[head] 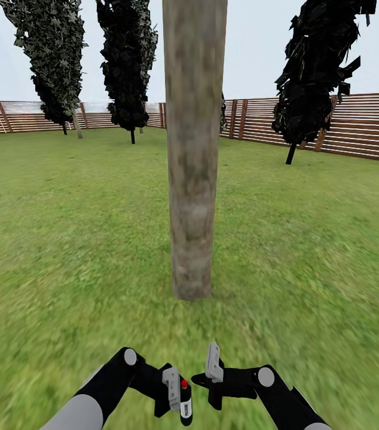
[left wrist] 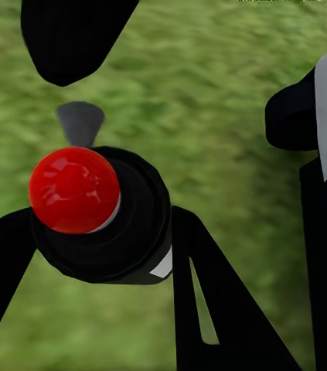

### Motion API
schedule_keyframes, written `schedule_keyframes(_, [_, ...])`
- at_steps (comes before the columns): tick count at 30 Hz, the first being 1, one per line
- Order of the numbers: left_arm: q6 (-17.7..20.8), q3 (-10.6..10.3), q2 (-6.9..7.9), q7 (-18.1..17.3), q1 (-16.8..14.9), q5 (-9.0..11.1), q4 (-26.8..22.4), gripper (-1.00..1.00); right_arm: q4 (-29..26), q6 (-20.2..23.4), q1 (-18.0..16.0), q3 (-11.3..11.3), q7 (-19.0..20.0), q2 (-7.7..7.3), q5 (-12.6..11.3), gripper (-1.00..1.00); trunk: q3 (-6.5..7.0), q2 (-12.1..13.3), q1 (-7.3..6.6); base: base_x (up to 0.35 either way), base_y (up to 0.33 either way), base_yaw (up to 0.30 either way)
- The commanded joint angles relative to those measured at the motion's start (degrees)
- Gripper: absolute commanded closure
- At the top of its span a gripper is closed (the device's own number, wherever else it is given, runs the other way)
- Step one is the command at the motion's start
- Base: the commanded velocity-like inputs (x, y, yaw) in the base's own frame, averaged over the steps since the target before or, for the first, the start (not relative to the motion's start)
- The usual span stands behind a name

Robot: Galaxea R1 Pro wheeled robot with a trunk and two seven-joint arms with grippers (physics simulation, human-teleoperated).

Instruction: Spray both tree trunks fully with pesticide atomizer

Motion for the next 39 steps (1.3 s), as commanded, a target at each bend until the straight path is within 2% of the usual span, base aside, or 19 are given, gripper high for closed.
schedule_keyframes(1, [0.0,0.0,-0.02,0.0,0.0,0.1,0.0,1.0,0.0,0.0,0.0,0.0,0.0,0.0,0.0,1.0,0.0,0.0,0.0,0.0,0.0,0.0])
schedule_keyframes(8, [0.0,0.0,-0.05,0.0,0.0,1.3,0.0,1.0,0.0,0.0,0.0,0.0,0.0,0.0,0.0,1.0,0.0,0.0,0.0,0.0,0.0,0.0])
schedule_keyframes(20, [-1.4,0.1,-0.7,0.0,0.0,1.5,0.0,1.0,0.0,0.0,0.0,0.0,0.0,0.0,0.0,1.0,0.0,0.0,0.0,0.0,0.0,0.0])
schedule_keyframes(39, [-1.6,0.1,-0.76,0.1,0.0,1.6,0.0,1.0,0.0,0.0,0.0,0.0,0.0,0.0,0.0,1.0,0.0,0.0,0.0,0.0,0.0,0.0])
